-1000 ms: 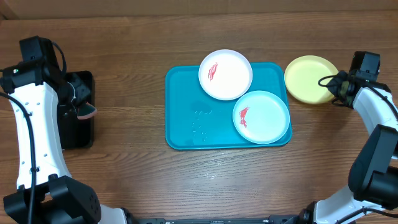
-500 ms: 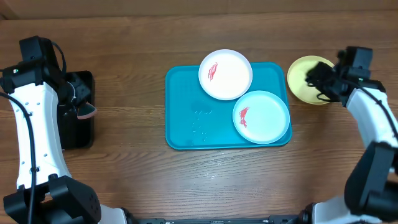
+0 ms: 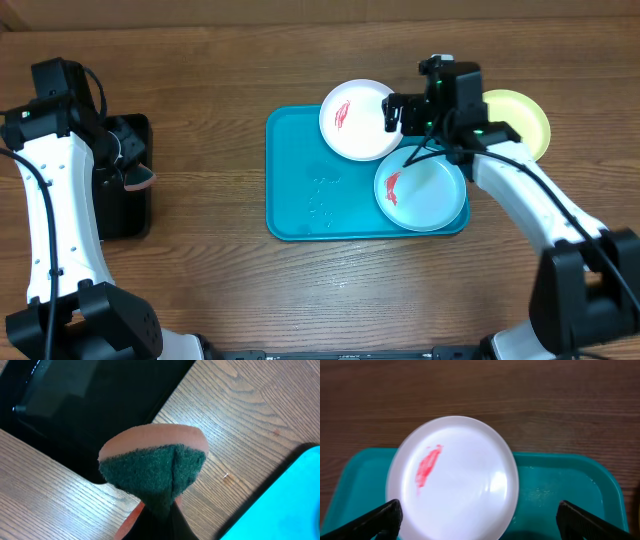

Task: Clean dirty plates on tray and stack at the side
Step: 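Move the right gripper to the white plate and drag it toward tray center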

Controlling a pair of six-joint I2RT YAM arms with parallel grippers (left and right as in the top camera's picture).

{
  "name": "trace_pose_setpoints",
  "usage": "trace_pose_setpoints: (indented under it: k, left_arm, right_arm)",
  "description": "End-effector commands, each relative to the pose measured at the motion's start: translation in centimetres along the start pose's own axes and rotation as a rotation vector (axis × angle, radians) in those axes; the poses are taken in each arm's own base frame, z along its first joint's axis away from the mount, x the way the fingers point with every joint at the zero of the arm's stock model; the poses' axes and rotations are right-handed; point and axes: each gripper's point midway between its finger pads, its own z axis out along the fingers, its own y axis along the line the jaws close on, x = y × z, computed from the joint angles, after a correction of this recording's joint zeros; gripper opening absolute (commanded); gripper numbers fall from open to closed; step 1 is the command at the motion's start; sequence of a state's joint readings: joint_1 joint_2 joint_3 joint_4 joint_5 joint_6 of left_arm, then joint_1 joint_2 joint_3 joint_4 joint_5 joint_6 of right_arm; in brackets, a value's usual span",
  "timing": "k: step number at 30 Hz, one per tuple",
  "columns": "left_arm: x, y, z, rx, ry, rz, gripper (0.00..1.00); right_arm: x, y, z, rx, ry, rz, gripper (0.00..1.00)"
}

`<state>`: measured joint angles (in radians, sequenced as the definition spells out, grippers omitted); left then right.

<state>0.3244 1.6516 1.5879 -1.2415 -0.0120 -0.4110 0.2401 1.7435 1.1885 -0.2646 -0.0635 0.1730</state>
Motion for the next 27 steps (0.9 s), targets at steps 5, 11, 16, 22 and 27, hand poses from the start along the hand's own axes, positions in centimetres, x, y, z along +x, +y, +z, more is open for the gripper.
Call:
trace_pose_setpoints:
  k: [5,11,16,22,27]
  left_arm:
    - [0.1,0.0,0.1,0.004,0.003,0.022,0.04]
    - [0.0,0.0,0.1,0.006,-0.002,0.022,0.04]
    - [0.0,0.0,0.1,0.007,-0.003,0.021,0.04]
    - [0.0,0.0,0.1,0.007,-0.003,0.022,0.04]
    - [0.0,-0.1,0.1,0.007,-0.004,0.024,0.04]
  right_arm:
    - [3.2,-2.2,5.6,0.07,0.061,0.043,0.76]
    - [5.5,-1.9,7.5,0.054,0.115,0.072,0.48]
    - [7.1,-2.4,8.7,0.065,0.151,0.093,0.39]
    - [6.8,-0.7,8.6,-0.004,0.157,0.092,0.1]
    - [3.9,5.5,6.2,-0.205,0.119,0.049,0.04]
